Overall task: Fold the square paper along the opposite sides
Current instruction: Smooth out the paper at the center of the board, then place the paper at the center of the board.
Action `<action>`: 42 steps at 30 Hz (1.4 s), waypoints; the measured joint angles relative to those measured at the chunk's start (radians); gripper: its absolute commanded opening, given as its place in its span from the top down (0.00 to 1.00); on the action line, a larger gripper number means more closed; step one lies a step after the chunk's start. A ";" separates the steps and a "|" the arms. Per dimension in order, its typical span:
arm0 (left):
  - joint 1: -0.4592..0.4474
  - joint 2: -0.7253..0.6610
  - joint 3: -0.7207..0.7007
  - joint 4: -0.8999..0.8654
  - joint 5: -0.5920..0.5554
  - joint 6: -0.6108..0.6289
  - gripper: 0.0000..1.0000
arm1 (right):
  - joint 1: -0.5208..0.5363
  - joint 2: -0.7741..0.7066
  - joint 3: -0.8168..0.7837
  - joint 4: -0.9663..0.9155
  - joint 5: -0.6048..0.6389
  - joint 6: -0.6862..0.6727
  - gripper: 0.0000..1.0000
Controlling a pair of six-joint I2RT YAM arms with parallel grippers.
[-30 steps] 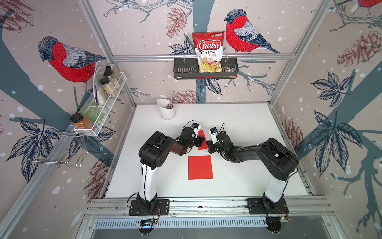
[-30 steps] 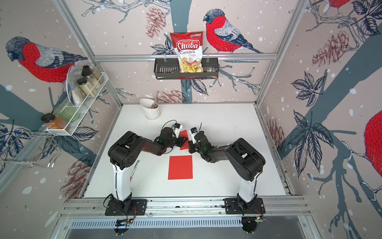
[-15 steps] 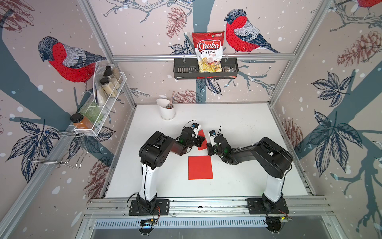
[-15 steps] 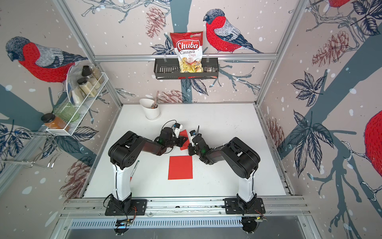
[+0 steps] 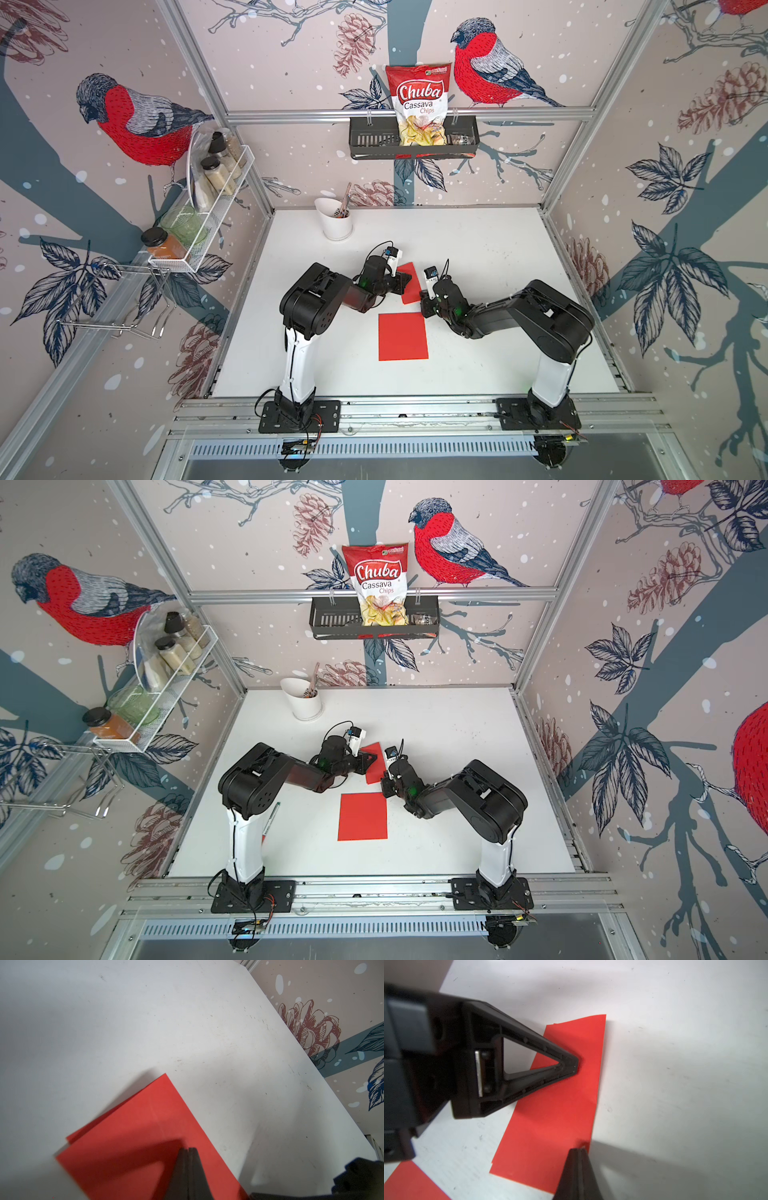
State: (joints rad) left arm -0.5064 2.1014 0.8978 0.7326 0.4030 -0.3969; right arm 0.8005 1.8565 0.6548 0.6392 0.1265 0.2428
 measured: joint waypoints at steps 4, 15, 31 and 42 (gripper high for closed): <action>0.002 0.011 0.007 0.017 -0.002 0.000 1.00 | 0.005 -0.010 -0.014 0.000 0.014 0.000 1.00; 0.006 0.031 0.019 0.048 -0.007 -0.008 1.00 | -0.003 -0.049 -0.071 0.014 0.030 0.044 0.96; 0.007 0.041 0.028 0.064 -0.011 -0.013 1.00 | -0.024 -0.143 -0.142 -0.039 0.038 0.072 0.81; 0.000 -0.080 0.039 -0.170 -0.041 -0.028 1.00 | -0.069 -0.032 -0.051 0.016 0.033 0.106 0.84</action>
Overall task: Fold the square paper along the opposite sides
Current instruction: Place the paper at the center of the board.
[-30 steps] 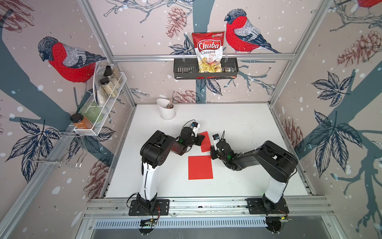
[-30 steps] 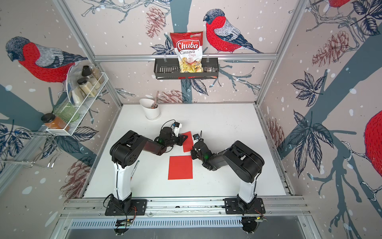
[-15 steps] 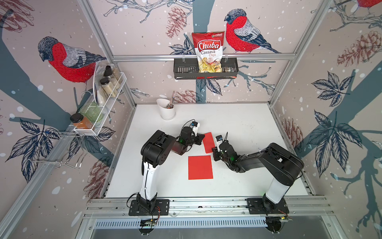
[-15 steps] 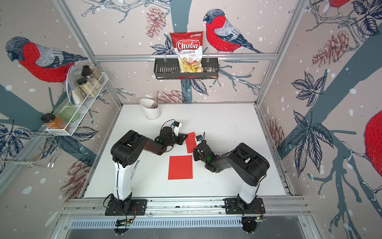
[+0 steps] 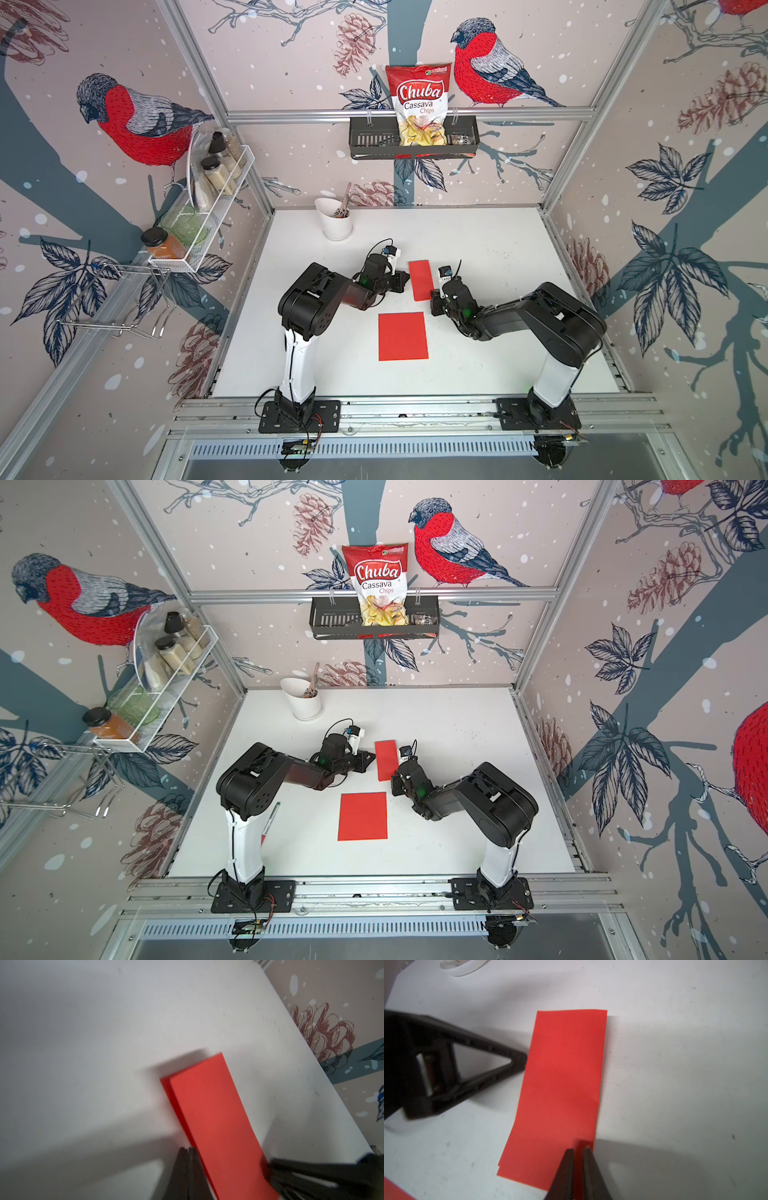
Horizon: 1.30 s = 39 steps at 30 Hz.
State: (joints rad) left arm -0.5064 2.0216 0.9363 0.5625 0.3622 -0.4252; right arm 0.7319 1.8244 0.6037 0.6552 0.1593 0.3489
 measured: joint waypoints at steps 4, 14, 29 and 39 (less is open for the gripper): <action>0.012 -0.114 0.041 -0.151 -0.034 0.007 1.00 | -0.026 0.060 0.067 0.013 -0.008 0.034 0.84; 0.013 -0.253 -0.056 -0.194 -0.078 -0.021 1.00 | -0.087 0.186 0.286 -0.072 -0.031 0.043 0.84; 0.018 -0.339 -0.125 -0.198 -0.096 -0.047 1.00 | -0.157 0.248 0.531 -0.315 -0.072 0.016 0.44; 0.018 -0.350 -0.125 -0.198 -0.092 -0.058 1.00 | -0.159 0.220 0.645 -0.448 -0.089 -0.006 0.36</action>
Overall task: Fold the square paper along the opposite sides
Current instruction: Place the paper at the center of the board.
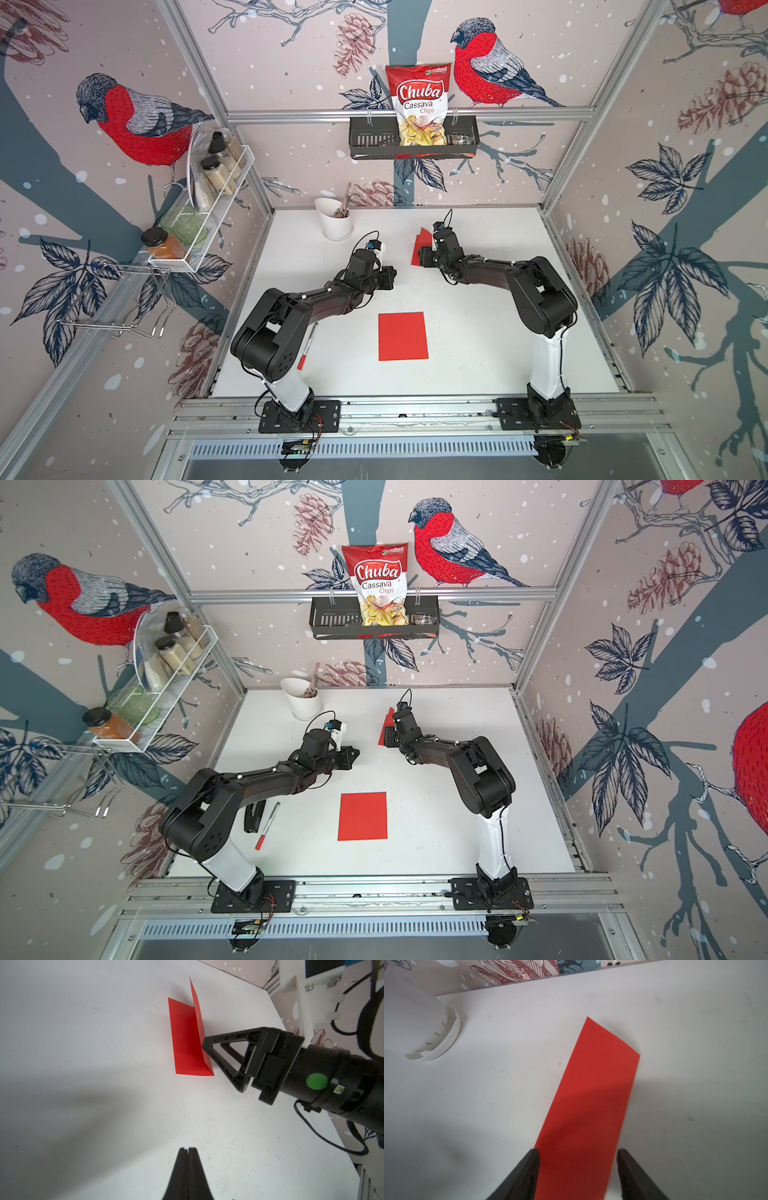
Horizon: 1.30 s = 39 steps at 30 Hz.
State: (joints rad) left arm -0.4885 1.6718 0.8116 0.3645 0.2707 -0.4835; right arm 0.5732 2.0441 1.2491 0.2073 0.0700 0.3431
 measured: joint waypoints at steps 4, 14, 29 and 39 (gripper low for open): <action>0.000 -0.013 0.000 -0.001 0.003 -0.010 0.98 | 0.000 -0.003 0.023 -0.015 0.000 -0.008 0.34; 0.000 -0.084 -0.002 -0.023 -0.002 -0.010 0.91 | -0.010 -0.087 0.037 -0.035 0.004 -0.029 0.31; -0.116 0.246 0.494 -0.178 -0.004 0.079 0.94 | -0.127 -0.151 -0.197 0.178 -0.085 0.011 0.91; -0.141 0.538 0.842 -0.346 -0.036 0.151 1.00 | -0.229 -0.122 -0.266 0.328 -0.182 0.090 1.00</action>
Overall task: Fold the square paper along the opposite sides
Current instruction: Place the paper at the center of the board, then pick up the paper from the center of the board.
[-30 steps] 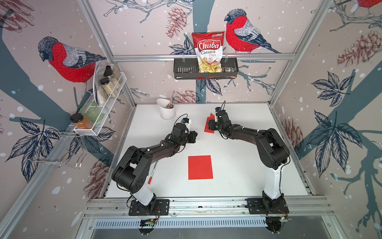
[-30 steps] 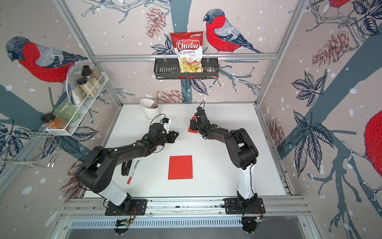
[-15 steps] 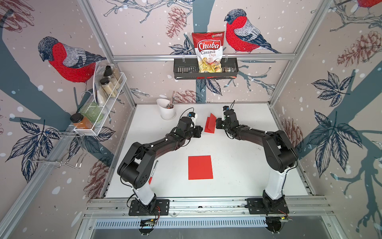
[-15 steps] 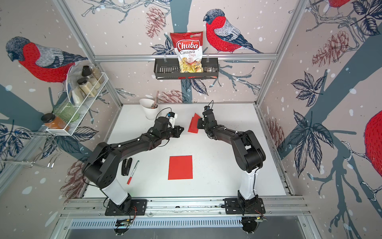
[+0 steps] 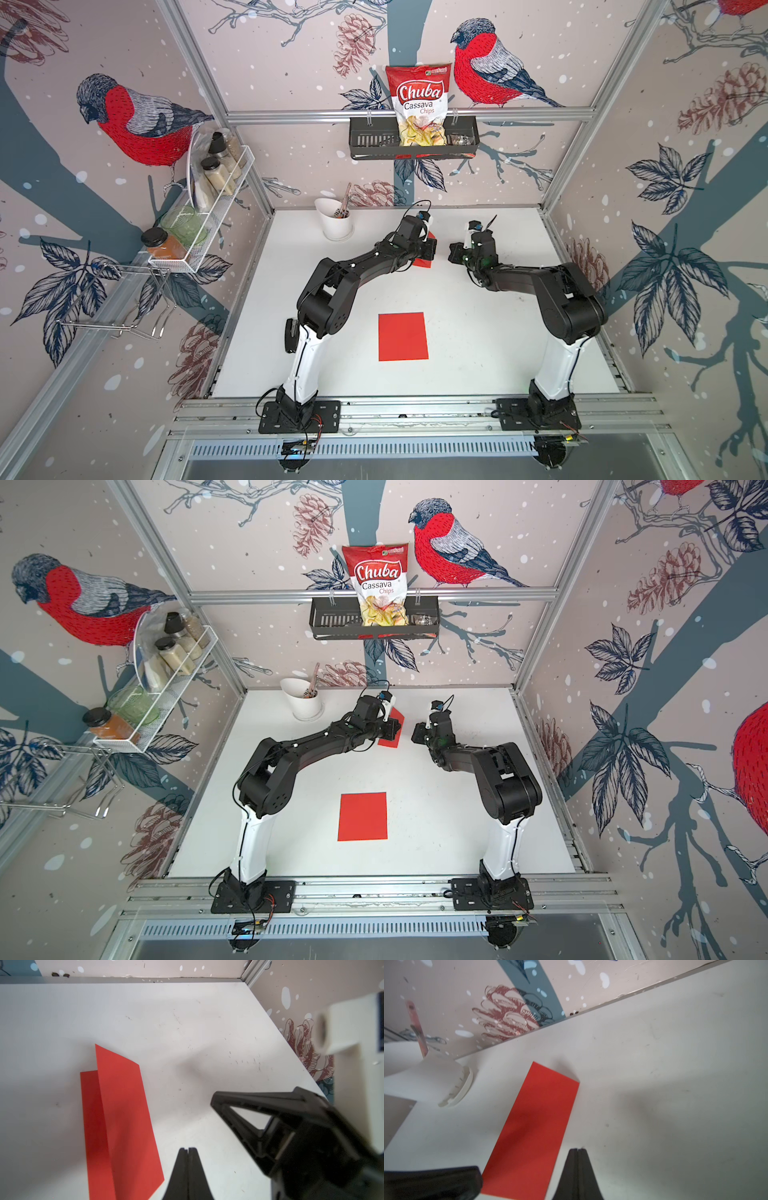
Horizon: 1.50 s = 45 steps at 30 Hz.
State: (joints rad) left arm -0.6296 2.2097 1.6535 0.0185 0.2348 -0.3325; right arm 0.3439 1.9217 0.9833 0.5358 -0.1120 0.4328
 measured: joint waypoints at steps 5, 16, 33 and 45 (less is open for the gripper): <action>-0.001 0.067 0.054 -0.072 -0.029 0.025 1.00 | -0.013 0.045 0.047 0.011 -0.066 0.045 1.00; -0.001 -0.087 -0.140 -0.077 -0.063 0.021 1.00 | 0.026 -0.058 -0.041 0.016 -0.098 0.070 0.96; -0.002 -0.840 -1.051 -0.015 -0.081 -0.272 0.51 | 0.458 -0.571 -0.634 -0.116 -0.026 0.097 0.36; -0.003 -0.870 -1.225 0.120 -0.037 -0.341 0.34 | 0.590 -0.400 -0.655 0.112 -0.085 0.052 0.35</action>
State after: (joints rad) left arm -0.6323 1.3399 0.4286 0.1387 0.1978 -0.6731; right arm 0.9337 1.5215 0.3286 0.6476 -0.1974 0.4850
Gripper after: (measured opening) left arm 0.635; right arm 0.650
